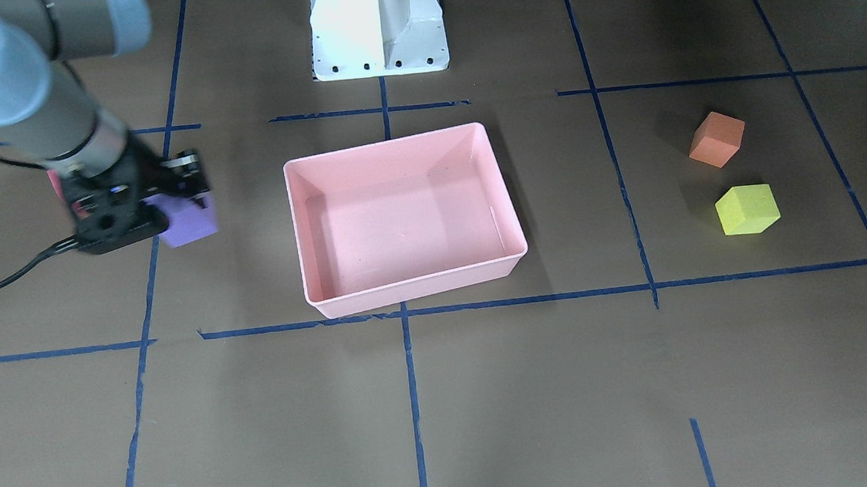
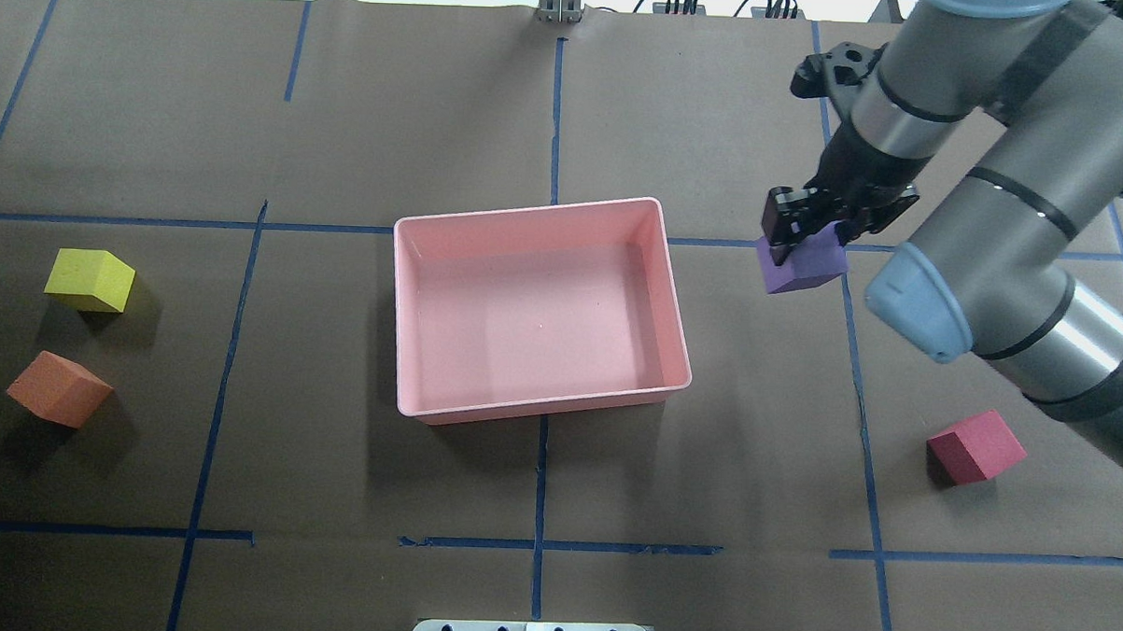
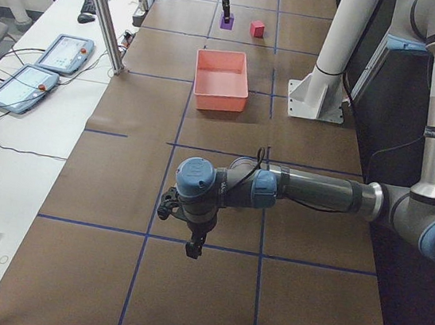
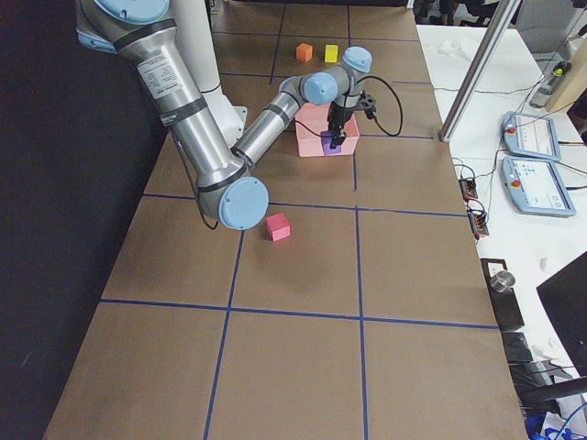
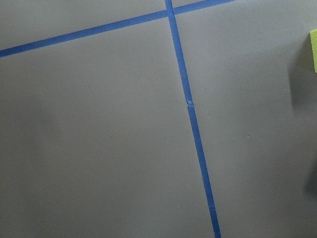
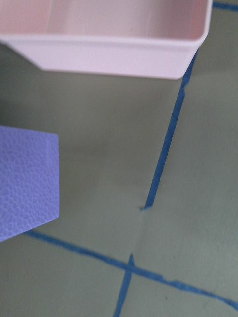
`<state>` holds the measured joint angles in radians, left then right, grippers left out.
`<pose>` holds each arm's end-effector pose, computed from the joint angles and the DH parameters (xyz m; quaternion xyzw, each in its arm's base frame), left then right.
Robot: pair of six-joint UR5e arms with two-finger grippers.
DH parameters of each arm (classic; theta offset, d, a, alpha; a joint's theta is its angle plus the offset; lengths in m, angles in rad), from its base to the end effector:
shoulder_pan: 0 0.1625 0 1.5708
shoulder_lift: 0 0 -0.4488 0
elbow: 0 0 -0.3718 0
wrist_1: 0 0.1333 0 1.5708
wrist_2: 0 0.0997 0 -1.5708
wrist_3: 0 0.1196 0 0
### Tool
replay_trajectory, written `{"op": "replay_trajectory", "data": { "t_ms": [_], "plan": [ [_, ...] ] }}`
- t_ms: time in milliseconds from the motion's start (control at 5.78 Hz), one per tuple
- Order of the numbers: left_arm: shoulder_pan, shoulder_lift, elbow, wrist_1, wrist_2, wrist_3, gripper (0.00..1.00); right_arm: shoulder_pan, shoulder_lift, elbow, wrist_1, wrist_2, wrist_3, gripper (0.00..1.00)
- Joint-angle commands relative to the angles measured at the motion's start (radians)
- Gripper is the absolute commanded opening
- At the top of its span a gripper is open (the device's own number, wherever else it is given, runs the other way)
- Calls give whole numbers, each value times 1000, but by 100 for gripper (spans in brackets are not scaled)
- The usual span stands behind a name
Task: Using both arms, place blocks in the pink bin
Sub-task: 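Carry the purple cube into the pink bin and open the right gripper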
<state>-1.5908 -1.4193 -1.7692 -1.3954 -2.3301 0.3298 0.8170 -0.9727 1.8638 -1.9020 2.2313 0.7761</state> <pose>-0.0588 -0.3903 0.6875 0.0056 0.3746 0.1195 0.9195 -0.3814 -0.4938 0.2713 -0.0273 -0.4058 -0.0795 0.9101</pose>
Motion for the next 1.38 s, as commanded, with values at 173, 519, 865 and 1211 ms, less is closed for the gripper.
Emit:
{"op": "replay_trajectory", "data": {
  "t_ms": [173, 519, 865, 1211],
  "plan": [
    [0, -1, 1, -1, 0, 0, 100, -238, 112, -24, 52, -194, 343, 38],
    [0, 0, -4, -1, -2, 0, 100, -251, 101, -25, 54, -226, 332, 99],
    [0, -1, -12, -2, -2, 0, 100, -210, 94, -18, 52, -211, 303, 100],
    [44, -36, -22, -39, 0, -6, 100, -120, 27, 26, 50, -179, 162, 100]
  ]
}}
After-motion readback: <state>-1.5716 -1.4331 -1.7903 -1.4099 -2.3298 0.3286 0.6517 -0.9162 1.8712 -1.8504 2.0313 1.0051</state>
